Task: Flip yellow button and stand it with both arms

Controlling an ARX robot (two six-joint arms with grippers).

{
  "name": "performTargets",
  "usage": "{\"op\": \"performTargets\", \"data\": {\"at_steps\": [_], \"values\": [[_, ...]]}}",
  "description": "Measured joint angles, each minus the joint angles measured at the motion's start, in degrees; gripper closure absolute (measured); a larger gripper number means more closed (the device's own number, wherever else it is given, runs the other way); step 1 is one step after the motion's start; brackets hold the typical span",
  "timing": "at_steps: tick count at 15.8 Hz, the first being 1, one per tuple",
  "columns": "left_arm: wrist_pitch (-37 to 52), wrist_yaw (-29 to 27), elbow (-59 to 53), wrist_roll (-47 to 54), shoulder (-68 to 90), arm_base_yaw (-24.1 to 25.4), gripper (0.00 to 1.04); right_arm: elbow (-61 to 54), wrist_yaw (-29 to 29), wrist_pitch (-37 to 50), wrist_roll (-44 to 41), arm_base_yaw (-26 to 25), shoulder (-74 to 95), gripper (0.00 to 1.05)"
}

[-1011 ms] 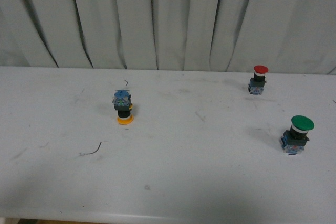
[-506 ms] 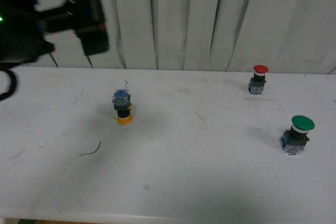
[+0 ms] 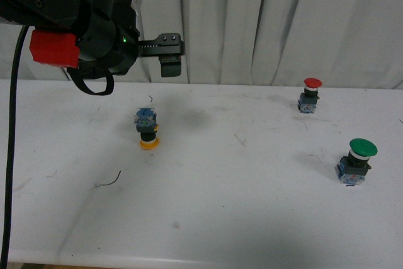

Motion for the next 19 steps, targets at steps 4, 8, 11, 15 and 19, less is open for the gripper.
{"op": "performTargets", "data": {"at_steps": [4,8,11,15,19], "values": [[-5.5,1.2,2.8,0.7,3.6,1.2,0.07,0.0,0.0,0.0,0.0,0.0,0.0,0.06],[-8.3,4.5,3.7,0.9,5.7,1.5,0.07,0.0,0.0,0.0,0.0,0.0,0.0,0.06],[-7.2,4.8,3.8,2.1,8.3,1.5,0.07,0.0,0.0,0.0,0.0,0.0,0.0,0.06],[-5.6,3.0,5.1,4.1,9.6,1.5,0.07,0.0,0.0,0.0,0.0,0.0,0.0,0.06],[-5.6,3.0,5.2,5.5,10.0,1.4,0.10,0.0,0.0,0.0,0.0,0.0,0.0,0.06]]}}
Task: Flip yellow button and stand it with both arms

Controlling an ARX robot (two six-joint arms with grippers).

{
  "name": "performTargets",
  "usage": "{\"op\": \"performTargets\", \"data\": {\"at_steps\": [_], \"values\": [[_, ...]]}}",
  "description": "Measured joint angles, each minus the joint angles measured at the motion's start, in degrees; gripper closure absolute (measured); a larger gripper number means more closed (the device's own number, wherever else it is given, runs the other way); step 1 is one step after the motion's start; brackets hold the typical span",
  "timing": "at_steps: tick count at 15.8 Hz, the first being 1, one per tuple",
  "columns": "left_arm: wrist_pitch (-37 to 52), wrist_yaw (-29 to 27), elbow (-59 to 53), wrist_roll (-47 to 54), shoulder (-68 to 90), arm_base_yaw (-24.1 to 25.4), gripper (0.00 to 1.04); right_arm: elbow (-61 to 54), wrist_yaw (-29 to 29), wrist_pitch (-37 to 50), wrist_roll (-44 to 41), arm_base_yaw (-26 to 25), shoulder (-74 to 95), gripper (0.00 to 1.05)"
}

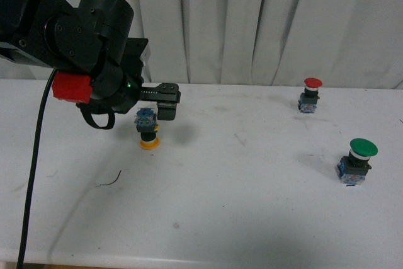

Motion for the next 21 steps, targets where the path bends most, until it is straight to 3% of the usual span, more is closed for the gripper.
{"op": "performTargets", "data": {"at_steps": [3,4,5,13,17,21], "values": [[-0.7,-0.3,0.6,0.0,1.0,-0.3,0.44,0.0,0.0,0.0,0.0,0.0,0.0,0.06],[-0.8,-0.4,0.6,0.0,1.5,-0.5,0.62,0.0,0.0,0.0,0.0,0.0,0.0,0.06],[-0.8,-0.5,0.7,0.0,1.5,-0.6,0.68,0.0,0.0,0.0,0.0,0.0,0.0,0.06],[0.5,1.0,-3.2,-0.8,-3.6,-1.3,0.70,0.0,0.0,0.0,0.0,0.0,0.0,0.06],[4.3,3.4,-10.6,-2.2,-18.1,-3.0,0.70,0.0,0.0,0.0,0.0,0.0,0.0,0.06],[7.0,9.3,-21.4,-7.1,-33.2,-3.7,0.70,0.0,0.0,0.0,0.0,0.0,0.0,0.06]]}}
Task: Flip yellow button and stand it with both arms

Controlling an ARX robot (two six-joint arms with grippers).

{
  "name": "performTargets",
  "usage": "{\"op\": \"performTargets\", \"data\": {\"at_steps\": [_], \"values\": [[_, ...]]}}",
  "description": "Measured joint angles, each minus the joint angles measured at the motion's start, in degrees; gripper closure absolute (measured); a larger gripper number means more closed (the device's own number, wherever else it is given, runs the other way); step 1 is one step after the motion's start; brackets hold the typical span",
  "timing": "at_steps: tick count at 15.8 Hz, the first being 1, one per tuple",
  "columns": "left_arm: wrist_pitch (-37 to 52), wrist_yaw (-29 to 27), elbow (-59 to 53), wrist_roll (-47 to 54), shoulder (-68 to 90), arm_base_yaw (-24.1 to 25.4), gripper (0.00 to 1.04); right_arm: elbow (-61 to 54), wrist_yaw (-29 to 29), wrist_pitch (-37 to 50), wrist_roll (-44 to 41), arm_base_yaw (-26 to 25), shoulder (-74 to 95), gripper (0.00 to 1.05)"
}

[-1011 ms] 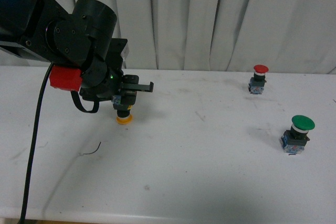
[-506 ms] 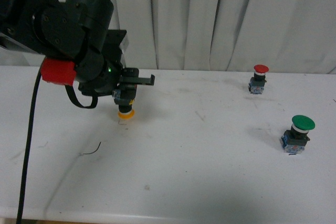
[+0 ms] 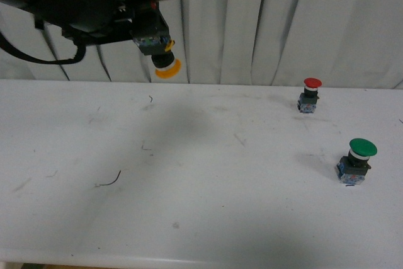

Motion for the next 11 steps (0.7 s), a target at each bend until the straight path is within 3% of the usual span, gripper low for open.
{"op": "performTargets", "data": {"at_steps": [6,11], "values": [[4.0,2.3,-7.1,-3.4,-10.6,1.7,0.70,0.0,0.0,0.0,0.0,0.0,0.0,0.06],[19.3,16.4,-11.9,-17.9,-8.3,6.2,0.70,0.0,0.0,0.0,0.0,0.0,0.0,0.06]]}}
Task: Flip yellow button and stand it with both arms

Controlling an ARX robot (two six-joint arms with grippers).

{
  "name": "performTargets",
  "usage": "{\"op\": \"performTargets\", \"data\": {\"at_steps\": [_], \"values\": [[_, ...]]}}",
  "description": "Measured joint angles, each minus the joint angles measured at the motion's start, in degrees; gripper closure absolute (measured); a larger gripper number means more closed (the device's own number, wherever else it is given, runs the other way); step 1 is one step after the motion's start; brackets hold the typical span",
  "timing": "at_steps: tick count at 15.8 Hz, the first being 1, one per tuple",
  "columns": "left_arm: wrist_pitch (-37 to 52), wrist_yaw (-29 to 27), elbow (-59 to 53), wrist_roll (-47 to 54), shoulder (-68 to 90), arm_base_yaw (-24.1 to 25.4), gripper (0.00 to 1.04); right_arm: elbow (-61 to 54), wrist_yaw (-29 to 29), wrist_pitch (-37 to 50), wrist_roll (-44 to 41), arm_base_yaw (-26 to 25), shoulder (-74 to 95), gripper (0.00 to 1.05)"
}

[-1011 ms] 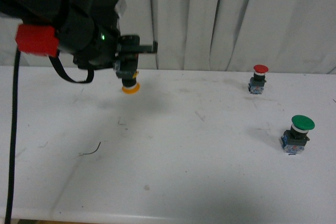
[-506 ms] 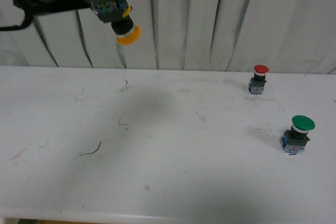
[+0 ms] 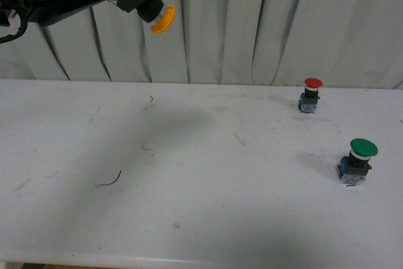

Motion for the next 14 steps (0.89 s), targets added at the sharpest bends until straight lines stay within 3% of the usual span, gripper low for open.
{"op": "performTargets", "data": {"at_steps": [3,6,14], "values": [[19.7,9.7,-5.4,-20.9,4.9,0.9,0.70,0.0,0.0,0.0,0.0,0.0,0.0,0.06],[36.5,11.6,-8.1,-38.6,7.9,0.1,0.70,0.0,0.0,0.0,0.0,0.0,0.0,0.06],[36.5,11.1,-8.0,-42.5,10.4,-0.7,0.70,0.0,0.0,0.0,0.0,0.0,0.0,0.06]]}}
